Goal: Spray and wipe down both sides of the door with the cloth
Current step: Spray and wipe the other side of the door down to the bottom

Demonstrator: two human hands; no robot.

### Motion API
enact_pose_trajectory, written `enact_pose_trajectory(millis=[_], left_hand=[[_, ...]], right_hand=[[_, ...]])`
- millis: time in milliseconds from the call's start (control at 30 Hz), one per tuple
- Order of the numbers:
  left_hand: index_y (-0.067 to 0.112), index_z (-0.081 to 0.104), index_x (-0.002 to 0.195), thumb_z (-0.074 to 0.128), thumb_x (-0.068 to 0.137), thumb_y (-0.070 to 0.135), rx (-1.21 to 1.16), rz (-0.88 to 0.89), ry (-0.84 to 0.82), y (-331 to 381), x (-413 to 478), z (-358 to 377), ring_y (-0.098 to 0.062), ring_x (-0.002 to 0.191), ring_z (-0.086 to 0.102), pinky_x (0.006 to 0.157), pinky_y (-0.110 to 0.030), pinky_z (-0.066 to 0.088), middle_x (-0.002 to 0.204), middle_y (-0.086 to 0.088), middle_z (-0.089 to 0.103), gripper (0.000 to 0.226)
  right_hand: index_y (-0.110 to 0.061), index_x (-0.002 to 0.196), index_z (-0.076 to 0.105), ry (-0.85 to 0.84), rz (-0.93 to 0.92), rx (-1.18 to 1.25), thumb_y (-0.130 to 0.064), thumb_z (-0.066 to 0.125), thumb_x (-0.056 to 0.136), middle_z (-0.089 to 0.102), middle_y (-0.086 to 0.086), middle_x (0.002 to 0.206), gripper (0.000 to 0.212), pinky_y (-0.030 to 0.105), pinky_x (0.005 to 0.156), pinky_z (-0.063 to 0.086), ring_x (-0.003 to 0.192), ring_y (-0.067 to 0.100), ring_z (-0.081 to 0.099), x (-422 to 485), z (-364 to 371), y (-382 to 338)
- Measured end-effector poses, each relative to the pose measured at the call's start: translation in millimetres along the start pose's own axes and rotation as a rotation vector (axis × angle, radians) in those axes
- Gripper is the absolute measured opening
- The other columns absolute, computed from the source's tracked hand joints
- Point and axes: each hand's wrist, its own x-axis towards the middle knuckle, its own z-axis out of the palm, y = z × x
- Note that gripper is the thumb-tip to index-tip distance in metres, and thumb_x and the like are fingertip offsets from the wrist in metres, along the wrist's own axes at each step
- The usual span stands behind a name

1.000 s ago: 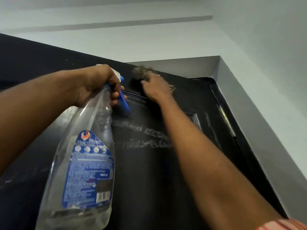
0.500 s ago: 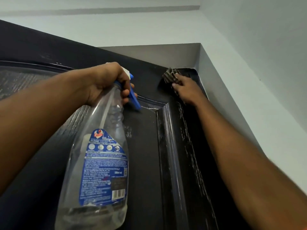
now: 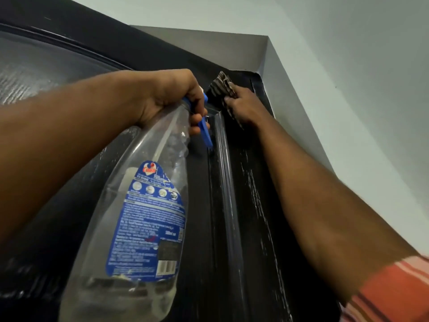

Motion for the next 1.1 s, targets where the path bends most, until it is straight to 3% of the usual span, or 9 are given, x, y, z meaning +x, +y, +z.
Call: enact_pose_trajectory(millis=[133, 233, 400, 567, 700, 800, 900, 967, 1100], left_hand=[[0.006, 0.054, 0.077, 0.040, 0.082, 0.002, -0.060, 0.024, -0.001, -10, -9, 11, -0.009, 0.037, 0.051, 0.046, -0.020, 0.054, 0.065, -0.011, 0.060, 0.015], [0.006, 0.053, 0.075, 0.040, 0.081, 0.003, -0.105, 0.011, -0.016, -24, -15, 18, -0.009, 0.037, 0.050, 0.045, -0.020, 0.052, 0.075, -0.011, 0.059, 0.015], [0.004, 0.056, 0.087, 0.043, 0.077, 0.002, -0.171, -0.065, -0.012, -39, -23, 28, -0.009, 0.040, 0.050, 0.045, -0.022, 0.052, 0.095, -0.015, 0.066, 0.016], [0.007, 0.056, 0.091, 0.042, 0.077, 0.000, -0.169, -0.097, 0.012, -44, -33, 42, -0.008, 0.038, 0.049, 0.043, -0.020, 0.051, 0.089, -0.013, 0.066, 0.021], [0.008, 0.057, 0.094, 0.041, 0.079, 0.000, -0.170, -0.119, 0.050, -48, -44, 47, -0.008, 0.038, 0.049, 0.044, -0.018, 0.051, 0.094, -0.014, 0.067, 0.022], [0.008, 0.057, 0.097, 0.041, 0.081, 0.000, -0.172, -0.145, 0.072, -55, -58, 53, -0.008, 0.036, 0.048, 0.044, -0.018, 0.050, 0.093, -0.014, 0.067, 0.024], [0.009, 0.058, 0.098, 0.041, 0.083, -0.001, -0.175, -0.159, 0.102, -60, -75, 61, -0.008, 0.035, 0.047, 0.043, -0.019, 0.050, 0.082, -0.011, 0.068, 0.025], [0.008, 0.059, 0.096, 0.043, 0.082, -0.001, -0.167, -0.160, 0.122, -63, -87, 68, -0.009, 0.035, 0.047, 0.043, -0.020, 0.051, 0.075, -0.011, 0.068, 0.023], [0.006, 0.061, 0.096, 0.046, 0.077, -0.004, -0.180, -0.172, 0.155, -74, -116, 85, -0.011, 0.035, 0.047, 0.044, -0.022, 0.051, 0.086, -0.016, 0.068, 0.026]], right_hand=[[-0.022, 0.147, 0.040, 0.010, -0.053, -0.038, -0.033, 0.053, 0.091, 0.049, 0.009, 0.146, 0.059, 0.031, 0.112, 0.031, 0.136, 0.023, 0.042, -37, 5, -1], [-0.025, 0.145, 0.044, -0.019, -0.079, 0.030, -0.034, 0.051, 0.081, 0.045, 0.008, 0.148, 0.065, 0.032, 0.118, 0.024, 0.143, 0.016, 0.032, -107, 5, 10], [-0.017, 0.140, 0.049, 0.006, -0.113, 0.156, -0.018, 0.057, 0.082, 0.047, -0.012, 0.138, 0.059, 0.016, 0.114, 0.019, 0.138, 0.006, 0.034, -214, 8, 21], [-0.019, 0.144, 0.045, 0.011, -0.020, 0.077, -0.029, 0.054, 0.082, 0.046, 0.013, 0.146, 0.063, 0.030, 0.114, 0.029, 0.140, 0.020, 0.037, -143, -1, 16], [-0.021, 0.148, 0.039, -0.022, -0.011, 0.027, -0.021, 0.056, 0.094, 0.046, 0.010, 0.148, 0.056, 0.022, 0.109, 0.027, 0.139, 0.023, 0.038, -99, -8, 6], [-0.016, 0.148, 0.037, -0.023, -0.074, 0.027, -0.017, 0.057, 0.093, 0.036, 0.006, 0.154, 0.059, 0.034, 0.120, 0.016, 0.146, 0.020, 0.023, -141, 3, 5], [-0.015, 0.147, 0.038, -0.045, -0.139, 0.036, -0.016, 0.057, 0.089, 0.036, 0.004, 0.154, 0.062, 0.031, 0.120, 0.014, 0.146, 0.020, 0.023, -207, 11, 5], [-0.015, 0.147, 0.040, -0.061, -0.177, 0.031, -0.018, 0.057, 0.086, 0.036, 0.002, 0.154, 0.062, 0.036, 0.121, 0.015, 0.146, 0.020, 0.024, -254, 14, 3], [-0.015, 0.147, 0.039, -0.141, -0.199, -0.006, -0.020, 0.054, 0.088, 0.034, 0.002, 0.156, 0.061, 0.040, 0.122, 0.014, 0.148, 0.021, 0.021, -316, 13, 3]])
